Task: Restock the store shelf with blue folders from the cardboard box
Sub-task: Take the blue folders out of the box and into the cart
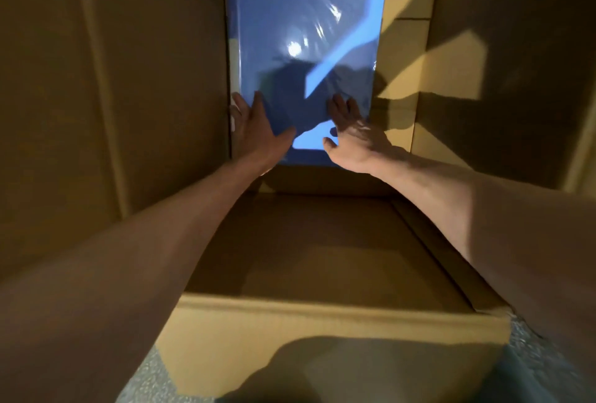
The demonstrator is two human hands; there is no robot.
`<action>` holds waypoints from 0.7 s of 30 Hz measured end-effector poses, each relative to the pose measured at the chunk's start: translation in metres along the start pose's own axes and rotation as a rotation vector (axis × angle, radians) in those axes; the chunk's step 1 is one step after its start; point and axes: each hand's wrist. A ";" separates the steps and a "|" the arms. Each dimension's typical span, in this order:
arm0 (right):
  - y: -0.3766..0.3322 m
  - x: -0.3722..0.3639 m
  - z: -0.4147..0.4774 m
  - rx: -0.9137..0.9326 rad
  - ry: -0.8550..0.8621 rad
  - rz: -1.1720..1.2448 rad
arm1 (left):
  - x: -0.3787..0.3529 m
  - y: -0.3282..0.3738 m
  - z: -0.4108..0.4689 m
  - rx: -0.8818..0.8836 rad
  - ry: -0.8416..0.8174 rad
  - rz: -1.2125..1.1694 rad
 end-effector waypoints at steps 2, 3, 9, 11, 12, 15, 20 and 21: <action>0.004 0.001 -0.008 -0.037 0.017 -0.015 | 0.000 0.002 -0.006 -0.021 -0.005 -0.097; 0.005 0.006 -0.012 -0.068 0.014 0.007 | 0.002 0.002 -0.007 -0.038 -0.012 -0.139; 0.014 0.037 -0.019 -0.229 -0.047 0.224 | 0.020 0.012 -0.004 -0.029 -0.035 -0.222; 0.013 0.039 -0.018 -0.216 -0.034 0.237 | 0.020 0.018 0.003 0.040 -0.033 -0.267; 0.014 0.037 -0.018 -0.215 -0.036 0.247 | 0.018 0.021 0.005 0.070 -0.024 -0.280; 0.019 0.025 -0.020 -0.222 -0.023 0.277 | 0.005 0.026 0.008 0.109 0.107 -0.316; 0.015 0.029 -0.037 -0.351 -0.037 0.424 | 0.003 0.023 -0.011 0.099 0.114 -0.391; 0.011 0.038 -0.046 -0.371 -0.030 0.464 | 0.008 0.028 -0.022 0.068 0.102 -0.423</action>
Point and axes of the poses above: each hand's wrist, its own z-axis towards the middle knuckle, its own x-axis out of the back of the hand, y = z × x, and after that the axes turned 3 degrees about y, right-handed
